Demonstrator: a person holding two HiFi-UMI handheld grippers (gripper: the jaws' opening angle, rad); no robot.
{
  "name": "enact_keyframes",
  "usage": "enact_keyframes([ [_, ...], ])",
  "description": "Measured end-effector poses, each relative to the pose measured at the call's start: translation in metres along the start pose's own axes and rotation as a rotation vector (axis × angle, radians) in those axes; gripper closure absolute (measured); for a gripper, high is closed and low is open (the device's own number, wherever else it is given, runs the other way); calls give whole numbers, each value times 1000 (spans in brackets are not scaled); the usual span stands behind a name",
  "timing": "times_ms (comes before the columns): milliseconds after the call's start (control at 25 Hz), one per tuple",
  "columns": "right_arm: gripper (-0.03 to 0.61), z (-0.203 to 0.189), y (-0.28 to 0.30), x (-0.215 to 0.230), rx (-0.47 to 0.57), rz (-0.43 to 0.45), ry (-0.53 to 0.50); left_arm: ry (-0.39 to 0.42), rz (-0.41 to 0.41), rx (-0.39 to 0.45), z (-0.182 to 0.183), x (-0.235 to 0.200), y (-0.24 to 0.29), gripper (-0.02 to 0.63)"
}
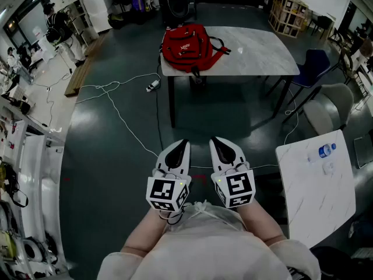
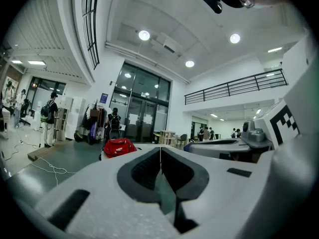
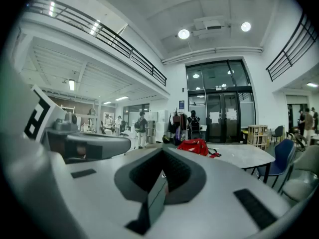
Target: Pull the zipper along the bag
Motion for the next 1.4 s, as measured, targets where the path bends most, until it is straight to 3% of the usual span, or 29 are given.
enact_keyframes([
  [160, 554, -1, 3, 3, -10, -3, 3, -43, -21, -3, 0, -2, 4, 594],
  [560, 552, -10, 4, 24, -23, 15, 90, -37, -14, -23, -5, 9, 21, 594],
  [920, 552, -26, 12, 49, -59, 55, 84, -79, -12, -49, -19, 18, 44, 594],
  [1160, 552, -32, 44, 54, -86, 87, 90, -27, -3, -53, -21, 2, 61, 594],
  [1400, 552, -16, 105, 61, -101, 84, 104, 0, -10, -50, -5, -49, 100, 594],
])
Point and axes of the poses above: the fingertips, and each gripper's own axes: y forward along the fingers, x to its right, z out of its top, the point moved 9 cm from there along -y, backward along the fingers, and after that the axes turned 14 degrees about -x, right-handed, at the moved point
